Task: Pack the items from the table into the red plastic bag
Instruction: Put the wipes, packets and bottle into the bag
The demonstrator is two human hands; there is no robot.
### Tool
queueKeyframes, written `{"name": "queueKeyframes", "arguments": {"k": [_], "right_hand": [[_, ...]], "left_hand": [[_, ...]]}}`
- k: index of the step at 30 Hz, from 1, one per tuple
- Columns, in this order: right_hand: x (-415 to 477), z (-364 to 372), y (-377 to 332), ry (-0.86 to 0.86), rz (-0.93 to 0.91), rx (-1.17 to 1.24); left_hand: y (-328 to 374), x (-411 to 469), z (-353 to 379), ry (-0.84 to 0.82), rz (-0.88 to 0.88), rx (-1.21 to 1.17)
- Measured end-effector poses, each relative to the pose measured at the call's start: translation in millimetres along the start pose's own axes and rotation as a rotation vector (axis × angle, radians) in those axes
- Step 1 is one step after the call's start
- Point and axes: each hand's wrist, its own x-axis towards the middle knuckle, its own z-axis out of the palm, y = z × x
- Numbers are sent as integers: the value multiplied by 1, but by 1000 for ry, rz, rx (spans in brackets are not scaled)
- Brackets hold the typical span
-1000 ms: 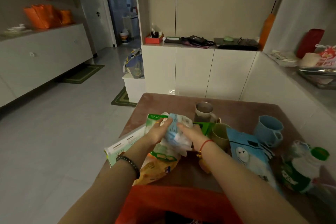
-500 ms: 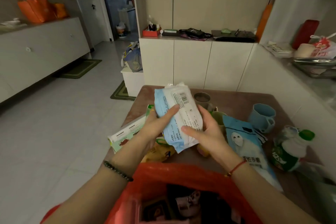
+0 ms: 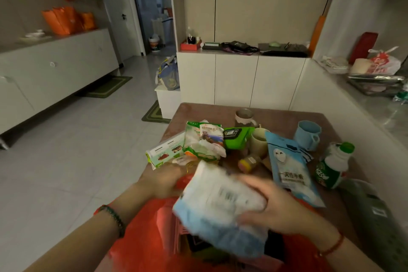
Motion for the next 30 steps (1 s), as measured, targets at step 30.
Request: {"name": "queueKeyframes", "arguments": {"k": [30], "right_hand": [[250,-55,179,695,808,756]], "left_hand": [[-29,205,33,67,-737,-1490]]}}
